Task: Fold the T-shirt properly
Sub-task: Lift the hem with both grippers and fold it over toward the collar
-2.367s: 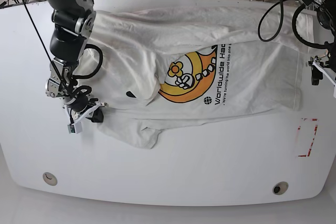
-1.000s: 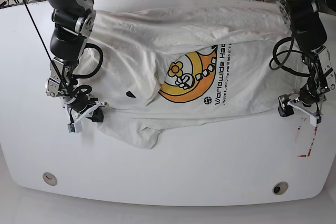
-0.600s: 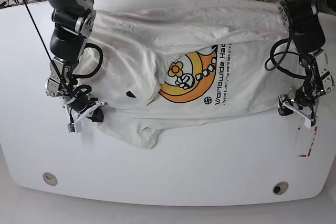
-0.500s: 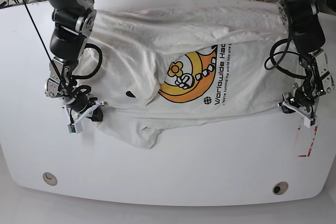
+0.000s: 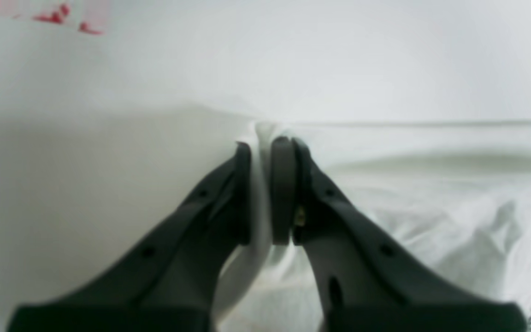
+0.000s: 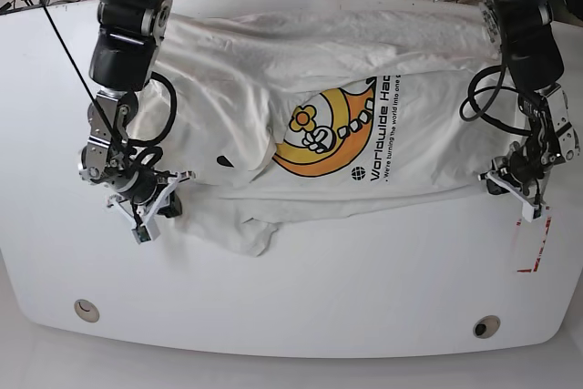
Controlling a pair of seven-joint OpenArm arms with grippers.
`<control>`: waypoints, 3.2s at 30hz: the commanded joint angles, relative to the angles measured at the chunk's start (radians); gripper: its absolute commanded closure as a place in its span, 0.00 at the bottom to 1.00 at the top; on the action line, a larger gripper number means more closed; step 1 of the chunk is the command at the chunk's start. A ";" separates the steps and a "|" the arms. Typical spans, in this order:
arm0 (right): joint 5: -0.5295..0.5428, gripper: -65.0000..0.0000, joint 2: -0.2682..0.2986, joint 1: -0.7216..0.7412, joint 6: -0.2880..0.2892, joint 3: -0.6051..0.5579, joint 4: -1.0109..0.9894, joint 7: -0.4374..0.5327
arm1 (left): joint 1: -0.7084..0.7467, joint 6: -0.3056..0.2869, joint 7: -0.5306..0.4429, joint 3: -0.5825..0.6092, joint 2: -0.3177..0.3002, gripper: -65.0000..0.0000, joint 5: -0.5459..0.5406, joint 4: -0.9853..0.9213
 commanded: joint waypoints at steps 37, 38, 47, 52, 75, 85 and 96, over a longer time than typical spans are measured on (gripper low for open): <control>0.023 1.00 0.011 -0.238 0.001 0.004 0.774 -0.362 | 0.232 -0.137 0.120 -0.065 0.013 0.94 -0.015 0.619; 0.023 1.00 0.011 -0.245 0.001 0.004 0.787 -0.372 | 0.236 -0.139 0.120 -0.066 0.013 0.94 -0.015 0.622; 0.024 1.00 -0.005 -0.368 0.001 0.066 0.908 -0.450 | 0.252 -0.192 0.127 -0.161 0.011 0.94 -0.015 0.622; 0.023 1.00 -0.040 -0.404 0.001 0.150 0.928 -0.456 | 0.252 -0.239 0.183 -0.197 0.009 0.94 -0.015 0.622; 0.023 1.00 -0.132 -0.580 0.001 0.291 0.949 -0.520 | 0.377 -0.239 0.331 -0.224 -0.029 0.93 -0.010 0.728; 0.023 0.99 -0.138 -0.657 0.001 0.291 0.949 -0.520 | 0.503 -0.239 0.374 -0.224 -0.029 0.93 -0.009 0.842; 0.023 0.99 -0.163 -0.715 0.001 0.288 0.945 -0.519 | 0.598 -0.239 0.374 -0.224 -0.029 0.93 -0.009 0.862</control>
